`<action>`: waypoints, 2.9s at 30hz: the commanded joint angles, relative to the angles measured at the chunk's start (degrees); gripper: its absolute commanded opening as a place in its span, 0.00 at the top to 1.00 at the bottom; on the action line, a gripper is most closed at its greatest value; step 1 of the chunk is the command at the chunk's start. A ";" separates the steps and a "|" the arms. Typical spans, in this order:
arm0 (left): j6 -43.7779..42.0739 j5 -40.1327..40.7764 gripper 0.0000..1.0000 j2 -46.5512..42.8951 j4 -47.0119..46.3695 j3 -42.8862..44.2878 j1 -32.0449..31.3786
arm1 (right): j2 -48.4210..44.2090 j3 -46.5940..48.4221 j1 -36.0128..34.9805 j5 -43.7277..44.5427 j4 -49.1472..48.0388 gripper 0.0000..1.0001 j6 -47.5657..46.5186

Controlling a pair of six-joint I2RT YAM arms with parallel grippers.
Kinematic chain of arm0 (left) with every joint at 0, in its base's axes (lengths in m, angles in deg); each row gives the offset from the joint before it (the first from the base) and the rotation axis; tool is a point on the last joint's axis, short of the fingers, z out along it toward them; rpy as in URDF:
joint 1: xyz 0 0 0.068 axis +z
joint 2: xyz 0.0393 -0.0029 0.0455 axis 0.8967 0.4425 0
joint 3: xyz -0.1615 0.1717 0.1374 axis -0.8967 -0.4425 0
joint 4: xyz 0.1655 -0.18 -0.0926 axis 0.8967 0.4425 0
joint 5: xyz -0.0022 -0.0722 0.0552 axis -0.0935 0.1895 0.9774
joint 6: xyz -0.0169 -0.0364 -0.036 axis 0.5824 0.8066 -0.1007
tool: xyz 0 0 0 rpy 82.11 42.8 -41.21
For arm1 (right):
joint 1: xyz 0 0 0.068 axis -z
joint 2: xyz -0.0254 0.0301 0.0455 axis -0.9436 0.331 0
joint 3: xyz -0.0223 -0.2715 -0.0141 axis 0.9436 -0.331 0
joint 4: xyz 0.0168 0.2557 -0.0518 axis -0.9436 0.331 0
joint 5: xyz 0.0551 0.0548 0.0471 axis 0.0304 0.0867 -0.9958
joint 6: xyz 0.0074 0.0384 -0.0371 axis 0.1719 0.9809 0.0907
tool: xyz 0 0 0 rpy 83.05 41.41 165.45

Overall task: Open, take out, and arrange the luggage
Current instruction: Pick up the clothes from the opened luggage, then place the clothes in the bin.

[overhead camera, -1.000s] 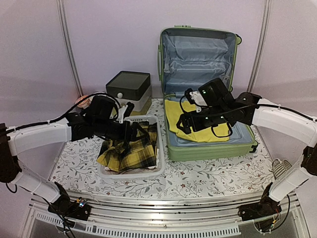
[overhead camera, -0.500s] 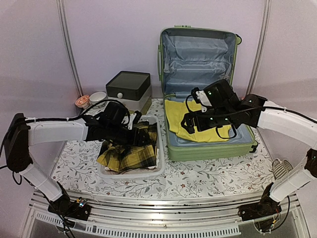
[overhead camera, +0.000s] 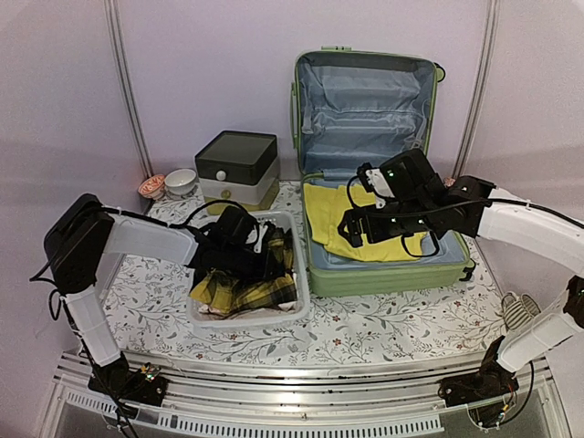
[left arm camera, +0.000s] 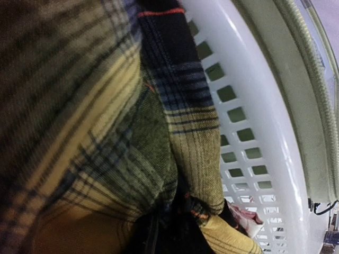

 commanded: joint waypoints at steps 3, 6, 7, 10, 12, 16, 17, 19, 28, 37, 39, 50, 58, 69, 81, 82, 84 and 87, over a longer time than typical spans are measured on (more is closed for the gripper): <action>-1.41 1.78 0.79 -3.10 -1.67 -2.45 -1.35 | 2.76 0.64 4.39 -2.38 2.39 0.00 -0.88; -2.11 1.99 0.70 -8.27 -0.21 -2.33 -1.60 | 5.15 2.46 4.39 -1.83 2.43 0.01 -5.26; -2.22 2.10 0.66 -9.74 0.64 -2.08 -1.64 | 6.24 3.27 4.40 -1.96 2.45 0.01 -6.65; -2.32 2.80 0.56 -14.38 3.06 -1.26 -1.79 | 10.63 5.86 4.41 -1.22 2.53 0.00 -12.32; -2.07 4.17 0.49 -17.57 4.89 -1.04 -1.95 | 14.10 6.71 4.20 0.69 2.33 0.01 -15.81; -1.52 6.50 0.40 -26.10 6.87 -2.85 -2.10 | 18.64 7.11 3.44 5.75 1.22 0.01 -20.52; -1.40 7.04 0.38 -28.05 7.32 -3.38 -2.12 | 19.63 7.31 3.38 6.68 0.79 0.01 -21.90; -1.22 8.00 0.36 -31.56 8.61 -4.32 -2.03 | 21.65 8.01 2.99 8.05 0.38 0.01 -23.13; -1.76 11.72 0.35 -39.65 13.48 -5.27 -1.80 | 29.50 10.66 2.30 11.48 -4.37 0.02 -26.48; -1.52 15.98 0.36 -44.89 13.87 -6.03 -1.58 | 35.44 11.92 2.32 21.52 -10.53 0.27 -27.03; -1.20 16.39 0.36 -46.04 13.80 -6.43 -1.54 | 35.07 11.41 2.26 23.98 -12.39 0.37 -26.45; 0.59 15.83 0.34 -49.07 13.19 -9.02 -1.27 | 19.41 6.23 2.39 14.54 -15.84 0.97 -25.05; 7.89 21.25 0.02 -54.97 11.96 -13.95 0.02 | 12.85 7.42 2.18 3.28 -8.22 0.97 -25.63; 10.96 12.94 0.02 -53.91 9.04 -16.07 2.66 | 13.10 14.16 -0.35 -4.83 -2.66 0.97 -22.67; 14.39 12.23 0.02 -53.18 10.69 -17.77 4.72 | 20.46 24.89 -7.02 -3.30 1.11 0.96 -20.07; 14.84 12.43 0.02 -53.20 11.63 -17.95 5.30 | 20.85 25.29 -7.75 -2.88 1.14 0.97 -19.89; 15.44 12.46 0.02 -53.14 13.36 -18.43 6.46 | 21.65 25.86 -8.65 -2.33 0.98 0.96 -19.66; 15.44 11.97 0.05 -52.06 16.02 -18.94 7.81 | 22.39 26.26 -9.68 -1.79 -0.16 0.96 -16.67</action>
